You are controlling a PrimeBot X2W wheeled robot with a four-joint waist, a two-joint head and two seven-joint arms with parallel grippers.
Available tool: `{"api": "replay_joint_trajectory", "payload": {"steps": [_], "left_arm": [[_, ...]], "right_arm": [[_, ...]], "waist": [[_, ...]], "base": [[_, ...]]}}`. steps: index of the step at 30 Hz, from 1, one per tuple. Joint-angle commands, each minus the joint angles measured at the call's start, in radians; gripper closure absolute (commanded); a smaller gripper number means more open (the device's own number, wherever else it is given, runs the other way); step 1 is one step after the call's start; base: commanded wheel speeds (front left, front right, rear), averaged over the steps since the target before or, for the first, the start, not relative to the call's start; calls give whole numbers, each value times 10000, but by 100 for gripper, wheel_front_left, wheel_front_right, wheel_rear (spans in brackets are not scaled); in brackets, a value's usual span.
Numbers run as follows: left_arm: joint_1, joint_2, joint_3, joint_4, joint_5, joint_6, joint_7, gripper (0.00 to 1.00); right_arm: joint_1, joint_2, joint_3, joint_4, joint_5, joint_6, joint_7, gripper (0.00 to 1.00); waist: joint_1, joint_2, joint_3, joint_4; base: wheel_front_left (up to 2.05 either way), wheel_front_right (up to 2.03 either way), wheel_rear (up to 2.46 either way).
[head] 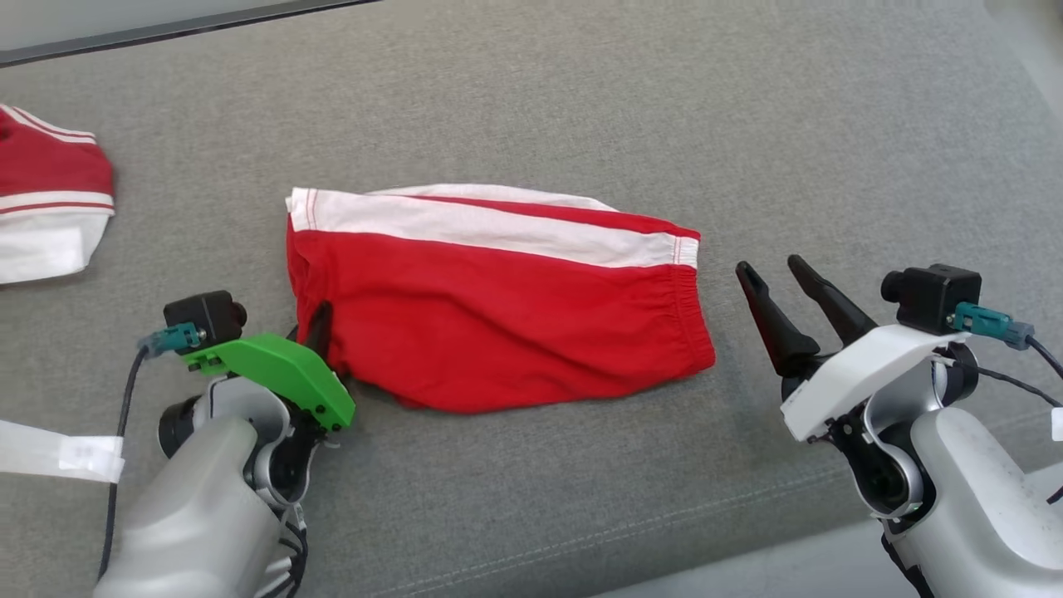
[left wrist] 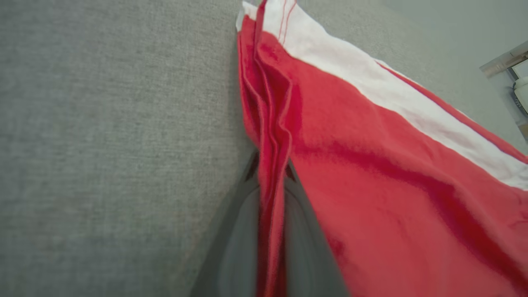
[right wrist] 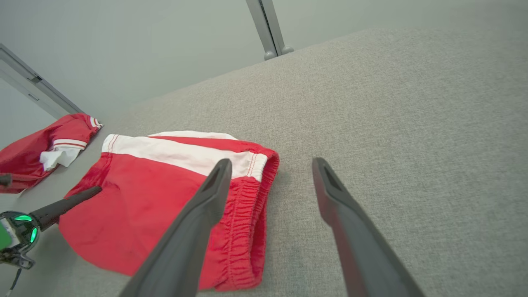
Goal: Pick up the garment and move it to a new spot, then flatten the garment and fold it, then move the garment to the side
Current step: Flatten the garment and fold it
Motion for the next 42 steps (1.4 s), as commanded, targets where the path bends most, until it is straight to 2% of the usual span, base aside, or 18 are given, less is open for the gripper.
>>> {"api": "replay_joint_trajectory", "payload": {"steps": [1, 7, 13, 19, 27, 28, 29, 30, 37, 42], "left_arm": [[414, 34, 60, -312, -103, 207, -152, 100], [1422, 180, -4, -2120, -77, 977, -280, 100], [2246, 388, -37, -3699, 11, 1947, -358, 100], [2781, 459, -58, -4293, -143, 2427, -199, 100], [2981, 395, -9, -4390, -150, 2646, -304, 100], [2989, 384, -1, -4415, -109, 2655, -405, 86], [2994, 387, 3, -4437, -47, 2662, -479, 55], [2990, 427, -64, -4491, 36, 2574, -550, 0], [3094, 1048, -280, -5069, 1114, 2726, -1312, 0], [3321, 1567, -262, -5928, 1961, 3051, -1580, 0]], "right_arm": [[156, -96, -60, -101, -112, -11, 116, 0], [142, -321, -188, -269, -232, -11, 510, 0], [12, -374, -143, -183, -270, -11, 933, 0], [-108, -340, -30, 82, -419, -11, 1149, 0], [-348, -285, 117, 466, -444, -11, 1125, 0], [-360, -286, 81, 531, -448, -9, 1071, 0], [-356, -273, 14, 597, -438, -11, 1018, 0], [-323, -260, -24, 664, -417, -9, 953, 0], [249, -167, -515, 911, -104, -9, 461, 0], [711, -76, -747, 1125, 2, -9, 286, 0]], "waist": [[0, -1, -404, 612], [0, -1, -586, 1206], [0, -1, -681, 1463], [0, -1, -726, 1471], [0, -1, -732, 1391], [0, -1, -743, 1404], [0, -1, -757, 1424], [0, -1, -774, 1454], [0, -1, -899, 1755], [0, -1, -963, 2030]], "base": [[0, 0, 0], [0, 0, 0], [0, 0, 0], [0, 0, 0], [0, 0, 0], [0, 0, 0], [0, 0, 0], [0, 0, 0], [0, 0, 0], [0, 0, 0]]}}
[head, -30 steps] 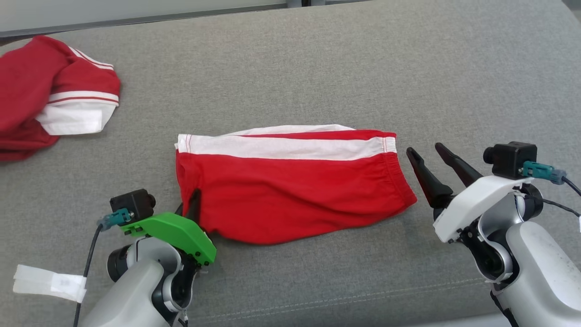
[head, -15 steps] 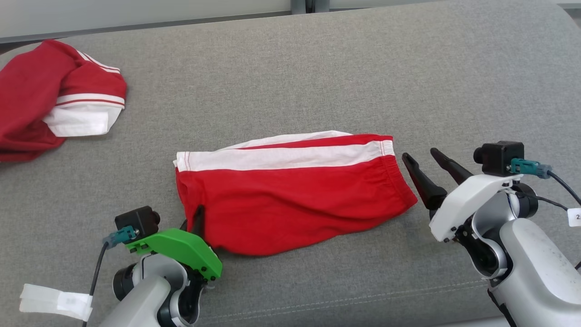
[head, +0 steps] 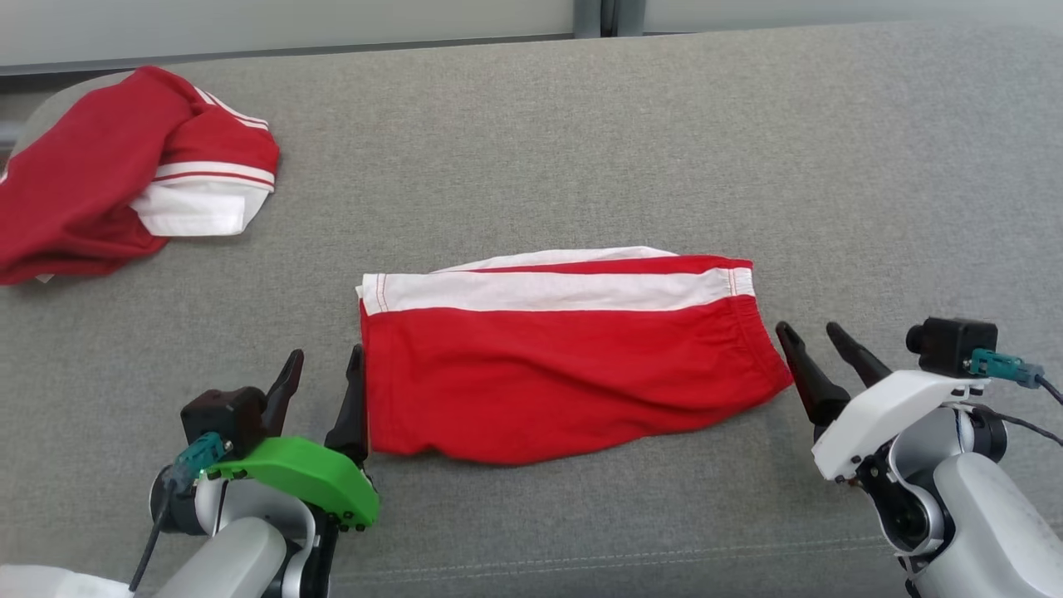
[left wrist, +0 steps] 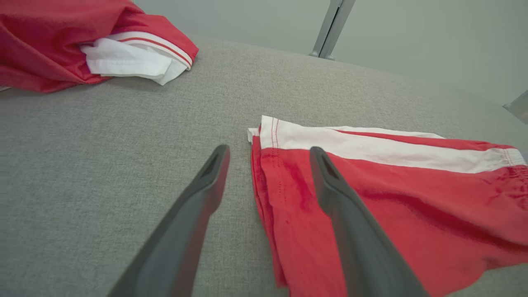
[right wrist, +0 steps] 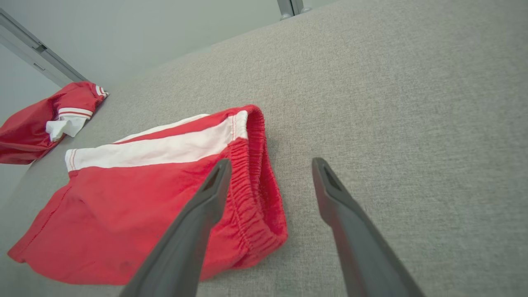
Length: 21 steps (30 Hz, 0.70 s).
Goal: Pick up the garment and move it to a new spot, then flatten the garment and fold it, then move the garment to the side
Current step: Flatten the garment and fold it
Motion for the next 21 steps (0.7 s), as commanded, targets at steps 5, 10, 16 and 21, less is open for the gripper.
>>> {"api": "replay_joint_trajectory", "payload": {"steps": [5, 10, 16, 21], "left_arm": [[575, 288, 170, -972, 549, 501, -122, 0], [954, 316, 299, -1899, 1050, 852, -162, 0], [1050, 494, 255, -2571, 1588, 1179, -154, 0], [1133, 426, 261, -2744, 1510, 1193, -134, 0]], "right_arm": [[303, 53, -143, 371, 206, -7, 11, 0], [324, 28, -189, 711, 404, -7, 66, 0], [-14, -210, -246, 1442, 454, -7, 258, 0], [-163, -219, -298, 2011, 830, -6, 614, 0]], "waist": [[0, 0, -68, 437], [0, 0, -70, 840], [0, 0, -104, 1458], [0, 0, -158, 1864]], "base": [[0, 0, 0], [0, 0, 0], [0, 0, 0], [0, 0, 0]]}}
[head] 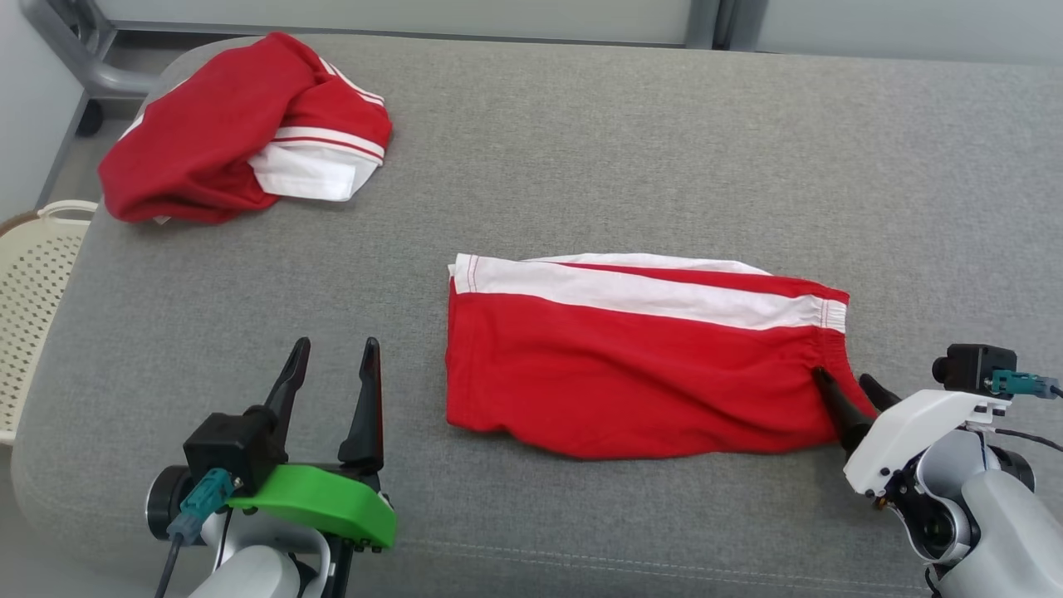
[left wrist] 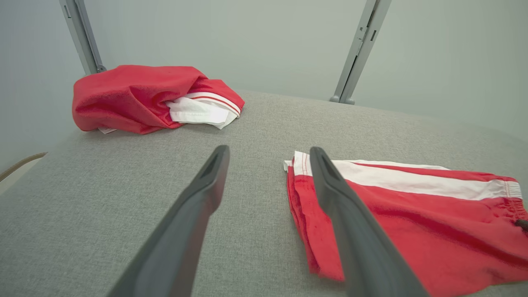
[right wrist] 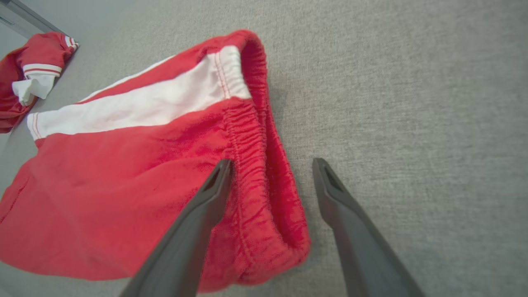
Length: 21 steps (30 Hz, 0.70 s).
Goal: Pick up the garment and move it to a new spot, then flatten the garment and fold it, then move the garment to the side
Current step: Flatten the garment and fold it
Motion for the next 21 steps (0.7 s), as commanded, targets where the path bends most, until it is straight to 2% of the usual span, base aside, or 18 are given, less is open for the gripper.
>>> {"api": "replay_joint_trajectory", "payload": {"steps": [1, 7, 8, 9, 10, 12, 13, 17, 21], "left_arm": [[202, -14, 26, -47, -11, 2, -18, 0], [298, -45, 36, -40, -48, -42, -22, 0], [324, -39, 30, -35, -51, -51, -23, 0], [339, -39, 31, -35, -52, -50, -23, 0], [347, -33, 38, -36, -61, -53, -24, 0], [364, -4, 51, -40, -64, -52, -25, 0], [373, 9, 56, -59, -62, -36, -25, 0], [401, 43, 84, -78, -71, -8, -26, 0], [364, 23, 40, -118, -64, -41, 1, 0]], "right_arm": [[-131, 17, 25, 117, 234, -4, 129, 0], [-346, 38, 156, 476, 1088, -4, 638, 0], [-408, 26, 186, 528, 1228, -4, 707, 19], [-471, 16, 198, 586, 1364, -4, 727, 54], [-539, 14, 201, 639, 1508, -4, 749, 63], [-643, 19, 221, 696, 1801, -4, 760, 90], [-706, 23, 181, 720, 1954, -4, 708, 100], [-882, -18, 47, 727, 2644, -4, 703, 100], [-1009, -297, 38, 668, 3246, -4, 1152, 100]], "waist": [[0, 0, -58, 275], [0, 0, -106, 476], [0, 0, -109, 499], [0, 0, -114, 520], [0, 0, -120, 537], [0, 0, -138, 550], [0, 0, -139, 548], [0, 0, -148, 477], [0, 0, -164, 259]], "base": [[0, 0, 0], [0, 0, 0], [0, 0, 0], [0, 0, 0], [0, 0, 0], [0, 0, 0], [0, 0, 0], [0, 0, 0], [0, 0, 0]]}}
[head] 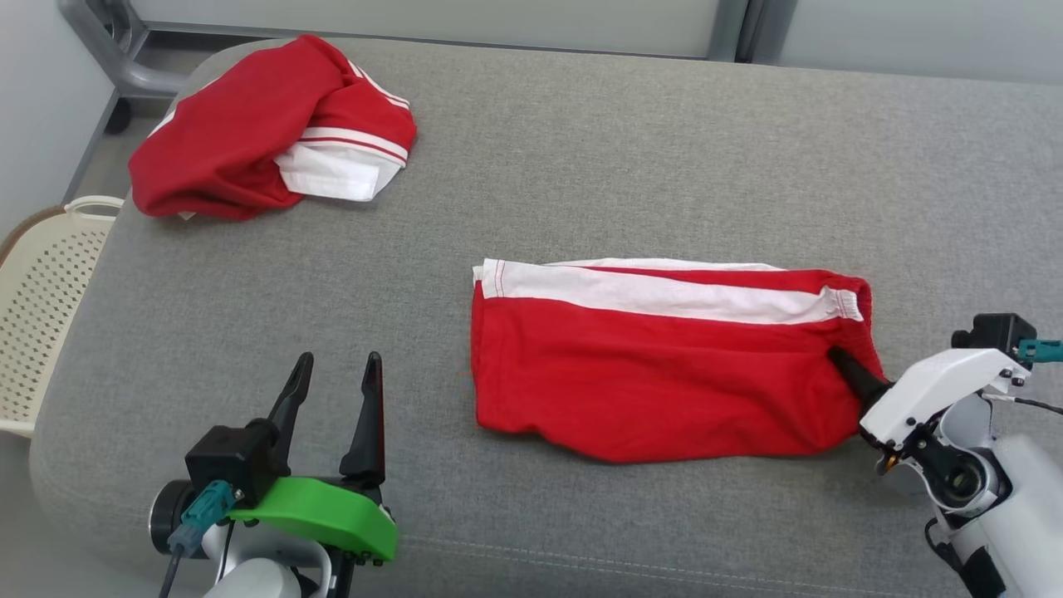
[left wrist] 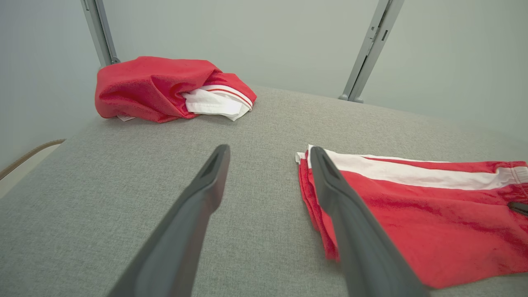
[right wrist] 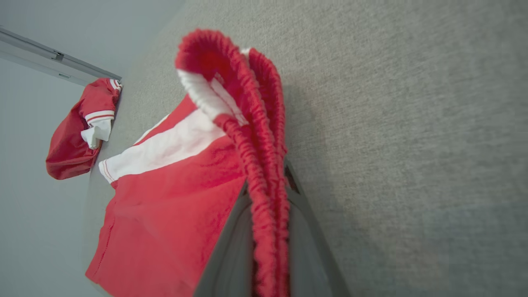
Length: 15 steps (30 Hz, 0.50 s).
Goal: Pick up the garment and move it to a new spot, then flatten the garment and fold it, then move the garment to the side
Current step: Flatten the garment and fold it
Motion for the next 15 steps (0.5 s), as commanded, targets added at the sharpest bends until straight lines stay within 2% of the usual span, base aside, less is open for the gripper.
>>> {"api": "replay_joint_trajectory", "payload": {"steps": [1, 6, 15], "left_arm": [[68, 18, 21, -74, 40, -23, -8, 0], [-35, 33, -20, -195, 82, -36, 33, 0], [-184, -143, -114, -420, -4, -152, 72, 0]], "right_arm": [[-153, -255, -57, -47, 246, -4, 231, 100], [-398, -1024, -115, -118, 411, -4, 946, 100], [-766, -2531, -684, -5, -393, -4, 1842, 100]], "waist": [[0, 0, -9, -173], [0, 0, -9, -575], [0, 0, -11, -1334]], "base": [[0, 0, 0], [0, 0, 0], [0, 0, 0]]}}
